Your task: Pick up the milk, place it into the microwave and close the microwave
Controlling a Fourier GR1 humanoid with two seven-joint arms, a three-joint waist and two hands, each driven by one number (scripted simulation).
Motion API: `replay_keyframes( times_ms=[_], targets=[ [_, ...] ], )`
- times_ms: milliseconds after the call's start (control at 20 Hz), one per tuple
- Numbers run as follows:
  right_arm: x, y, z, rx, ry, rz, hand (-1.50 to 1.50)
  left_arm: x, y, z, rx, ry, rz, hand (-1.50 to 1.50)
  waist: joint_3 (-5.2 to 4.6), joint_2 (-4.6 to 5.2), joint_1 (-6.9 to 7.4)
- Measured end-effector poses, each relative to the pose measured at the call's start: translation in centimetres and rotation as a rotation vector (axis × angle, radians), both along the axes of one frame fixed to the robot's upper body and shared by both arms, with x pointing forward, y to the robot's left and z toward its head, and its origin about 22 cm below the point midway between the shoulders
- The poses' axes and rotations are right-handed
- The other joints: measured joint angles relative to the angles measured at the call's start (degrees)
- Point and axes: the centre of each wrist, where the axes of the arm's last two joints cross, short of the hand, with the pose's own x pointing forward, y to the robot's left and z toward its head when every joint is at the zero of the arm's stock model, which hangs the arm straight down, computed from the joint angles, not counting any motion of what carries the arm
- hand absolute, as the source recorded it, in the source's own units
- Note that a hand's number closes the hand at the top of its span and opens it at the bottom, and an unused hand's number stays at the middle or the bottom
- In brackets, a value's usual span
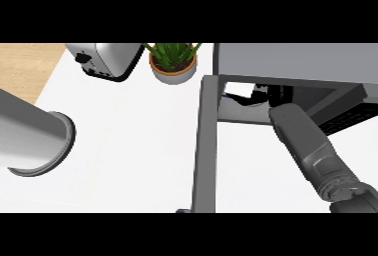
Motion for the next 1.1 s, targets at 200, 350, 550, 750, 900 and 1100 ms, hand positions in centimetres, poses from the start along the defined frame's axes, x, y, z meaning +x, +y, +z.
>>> replay_keyframes(
  times_ms=[200, 350, 550, 750, 900, 1100],
  targets=[
    [0.0, -1.1, 0.1, 0.008, 0.007, -0.044, 1.50, 0.5, 0.1, -0.2, -0.001, 0.000, -0.010, -1.50, -0.03, 0.25, 0.77],
    [0.2, -2.2, 0.4, 0.000, 0.009, -0.069, 1.50, 0.7, 0.1, -0.4, -0.004, 0.007, -0.021, -1.50, -0.07, 0.37, 1.24],
    [0.1, -3.3, 0.5, 0.015, 0.026, -0.118, 1.50, 1.2, -0.2, -0.6, -0.005, 0.006, -0.027, -1.50, -0.08, 0.59, 1.65],
    [0.2, -3.6, 0.7, 0.020, 0.045, -0.175, 1.50, 2.0, -0.5, -0.5, -0.005, 0.005, -0.035, -1.50, -0.11, 0.89, 2.26],
    [-0.1, -3.8, 0.3, -0.007, 0.063, -0.175, -1.50, 2.3, -0.3, -0.5, -0.004, 0.010, -0.036, -1.50, -0.12, 1.00, 2.60],
    [0.0, -3.3, 0.4, -0.027, 0.067, -0.177, -1.50, 2.8, -0.5, -0.7, -0.006, 0.012, -0.037, -1.50, -0.12, 1.18, 3.06]
  ],
)
